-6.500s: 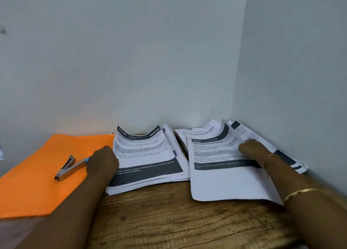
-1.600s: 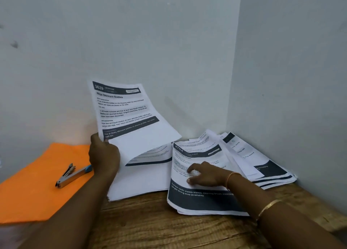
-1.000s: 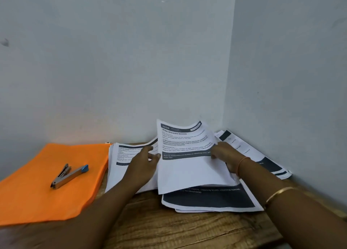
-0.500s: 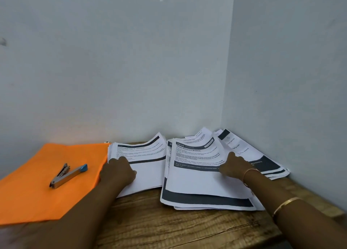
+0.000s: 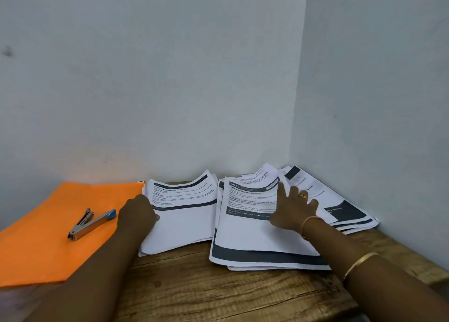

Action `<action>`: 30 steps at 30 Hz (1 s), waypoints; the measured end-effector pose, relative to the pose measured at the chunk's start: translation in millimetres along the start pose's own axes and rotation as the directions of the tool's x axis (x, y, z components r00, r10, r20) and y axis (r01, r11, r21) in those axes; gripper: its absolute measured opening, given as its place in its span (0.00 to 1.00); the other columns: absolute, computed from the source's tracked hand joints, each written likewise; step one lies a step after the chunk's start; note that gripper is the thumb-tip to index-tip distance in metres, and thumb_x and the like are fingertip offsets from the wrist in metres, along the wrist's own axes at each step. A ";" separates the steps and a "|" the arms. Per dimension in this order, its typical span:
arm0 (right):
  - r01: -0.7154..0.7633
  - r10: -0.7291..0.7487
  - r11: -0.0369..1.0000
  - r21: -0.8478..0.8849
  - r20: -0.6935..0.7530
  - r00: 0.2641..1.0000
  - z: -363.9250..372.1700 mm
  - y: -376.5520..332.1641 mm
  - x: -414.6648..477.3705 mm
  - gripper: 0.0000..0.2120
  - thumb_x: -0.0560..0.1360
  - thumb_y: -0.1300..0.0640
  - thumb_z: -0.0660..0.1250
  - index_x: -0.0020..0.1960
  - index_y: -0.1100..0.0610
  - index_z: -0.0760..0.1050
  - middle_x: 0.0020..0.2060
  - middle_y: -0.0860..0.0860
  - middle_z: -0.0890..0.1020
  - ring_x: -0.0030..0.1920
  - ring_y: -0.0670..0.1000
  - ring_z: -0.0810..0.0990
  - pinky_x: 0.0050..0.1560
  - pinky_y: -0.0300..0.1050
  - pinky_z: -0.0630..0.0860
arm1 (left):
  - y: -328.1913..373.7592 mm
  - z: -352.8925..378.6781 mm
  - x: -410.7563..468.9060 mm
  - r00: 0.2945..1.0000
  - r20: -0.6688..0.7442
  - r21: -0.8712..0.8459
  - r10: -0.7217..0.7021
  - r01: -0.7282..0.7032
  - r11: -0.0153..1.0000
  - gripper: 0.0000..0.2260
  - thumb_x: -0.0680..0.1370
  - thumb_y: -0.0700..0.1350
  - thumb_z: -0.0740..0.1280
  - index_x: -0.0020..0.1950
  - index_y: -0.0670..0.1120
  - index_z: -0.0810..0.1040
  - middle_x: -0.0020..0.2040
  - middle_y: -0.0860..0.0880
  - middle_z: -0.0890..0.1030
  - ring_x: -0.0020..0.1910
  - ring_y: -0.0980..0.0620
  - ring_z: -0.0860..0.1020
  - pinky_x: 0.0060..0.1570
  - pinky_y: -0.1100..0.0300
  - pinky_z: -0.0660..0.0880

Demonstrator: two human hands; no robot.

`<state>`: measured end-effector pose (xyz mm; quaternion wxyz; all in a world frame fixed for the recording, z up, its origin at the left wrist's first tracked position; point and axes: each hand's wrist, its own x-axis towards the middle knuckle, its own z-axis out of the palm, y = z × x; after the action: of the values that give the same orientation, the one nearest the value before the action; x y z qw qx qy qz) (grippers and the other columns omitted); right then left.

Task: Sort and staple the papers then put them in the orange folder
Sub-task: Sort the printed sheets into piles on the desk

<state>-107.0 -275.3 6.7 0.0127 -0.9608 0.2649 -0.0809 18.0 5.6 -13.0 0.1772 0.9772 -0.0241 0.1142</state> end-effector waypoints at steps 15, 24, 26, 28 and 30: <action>0.202 -0.219 0.963 0.175 0.084 0.972 1.4 -46.0 -7.8 0.26 0.75 0.47 0.59 0.71 0.51 0.60 0.70 0.55 0.64 0.70 0.60 0.61 0.69 0.57 0.58 | 3.2 -10.8 -2.9 0.952 -0.305 -0.232 0.018 -0.092 0.968 0.07 0.77 0.31 0.57 0.54 0.34 0.70 0.51 0.34 0.76 0.49 0.35 0.75 0.40 0.53 0.65; 0.036 -0.288 0.456 0.889 0.109 0.952 -11.9 -63.9 -6.1 0.17 0.80 0.49 0.60 0.65 0.56 0.68 0.54 0.53 0.76 0.52 0.52 0.77 0.61 0.47 0.75 | 4.5 -27.8 -0.4 0.893 -0.421 -0.515 -0.157 -0.093 0.852 0.11 0.77 0.31 0.55 0.59 0.33 0.68 0.56 0.32 0.74 0.53 0.32 0.73 0.48 0.43 0.70; -0.095 -0.311 0.301 0.949 0.192 0.931 -14.6 -70.9 -4.5 0.13 0.79 0.46 0.59 0.59 0.53 0.68 0.48 0.51 0.72 0.45 0.50 0.74 0.55 0.45 0.76 | 3.3 -29.8 1.1 0.888 -0.419 -0.553 -0.188 -0.086 0.829 0.12 0.78 0.31 0.55 0.60 0.33 0.68 0.57 0.31 0.74 0.54 0.32 0.73 0.49 0.45 0.69; -0.160 -0.321 0.234 0.959 0.232 0.918 -15.8 -75.3 -1.7 0.13 0.79 0.44 0.60 0.57 0.51 0.67 0.47 0.50 0.71 0.47 0.52 0.73 0.53 0.47 0.75 | 3.1 -30.4 1.4 0.891 -0.407 -0.583 -0.203 -0.083 0.808 0.13 0.79 0.32 0.54 0.62 0.32 0.68 0.58 0.32 0.74 0.55 0.32 0.73 0.49 0.46 0.69; -0.192 -0.332 0.174 0.966 0.241 0.912 -18.0 -78.3 -0.7 0.18 0.77 0.42 0.61 0.62 0.50 0.65 0.53 0.51 0.72 0.51 0.54 0.74 0.50 0.47 0.74 | 2.4 -30.8 1.9 0.891 -0.404 -0.601 -0.209 -0.086 0.795 0.13 0.79 0.33 0.54 0.62 0.33 0.68 0.58 0.32 0.74 0.55 0.32 0.73 0.49 0.46 0.69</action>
<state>-70.9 -207.3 29.6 0.6756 -0.7302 0.0956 -0.0338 13.0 14.2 16.4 0.4834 0.8157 0.0152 0.3173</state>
